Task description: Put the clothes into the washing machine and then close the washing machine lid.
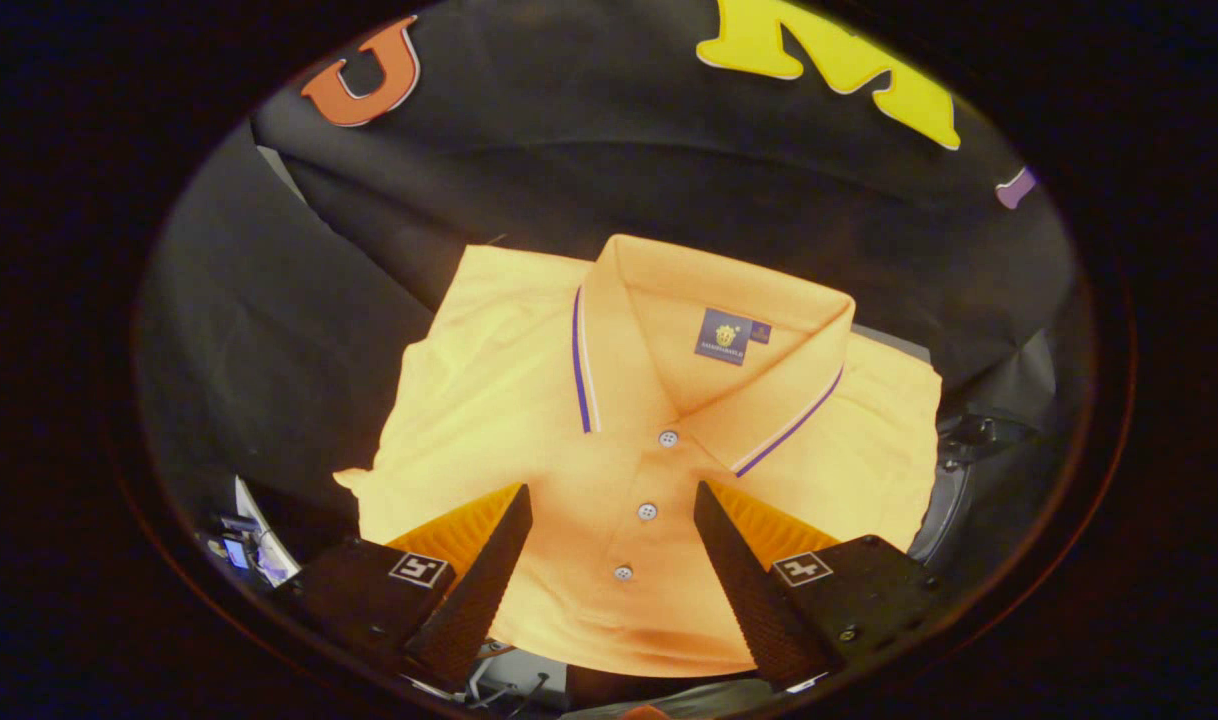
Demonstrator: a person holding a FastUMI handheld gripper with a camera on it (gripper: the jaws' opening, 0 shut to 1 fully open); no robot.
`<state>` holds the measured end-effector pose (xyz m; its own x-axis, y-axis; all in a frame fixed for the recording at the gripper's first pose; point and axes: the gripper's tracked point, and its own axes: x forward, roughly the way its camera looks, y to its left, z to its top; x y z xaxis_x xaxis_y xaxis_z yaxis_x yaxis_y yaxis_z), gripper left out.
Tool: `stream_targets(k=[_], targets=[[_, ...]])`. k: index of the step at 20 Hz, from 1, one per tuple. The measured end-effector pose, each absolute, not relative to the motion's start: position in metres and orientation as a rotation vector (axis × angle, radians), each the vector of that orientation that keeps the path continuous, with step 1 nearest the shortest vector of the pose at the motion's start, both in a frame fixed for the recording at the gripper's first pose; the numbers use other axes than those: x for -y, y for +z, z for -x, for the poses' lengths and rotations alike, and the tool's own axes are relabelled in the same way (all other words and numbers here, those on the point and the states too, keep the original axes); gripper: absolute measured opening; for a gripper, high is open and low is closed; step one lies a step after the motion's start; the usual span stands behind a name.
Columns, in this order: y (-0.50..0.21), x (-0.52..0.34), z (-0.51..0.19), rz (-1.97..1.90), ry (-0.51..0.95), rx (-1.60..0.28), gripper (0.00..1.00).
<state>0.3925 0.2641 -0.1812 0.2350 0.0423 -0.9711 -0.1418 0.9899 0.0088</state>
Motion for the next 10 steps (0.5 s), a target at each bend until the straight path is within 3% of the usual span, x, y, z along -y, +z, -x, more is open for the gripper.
stream_targets(k=[10], targets=[[-0.1886,-0.2633,-0.3926,0.153,0.065,-1.379,0.98]])
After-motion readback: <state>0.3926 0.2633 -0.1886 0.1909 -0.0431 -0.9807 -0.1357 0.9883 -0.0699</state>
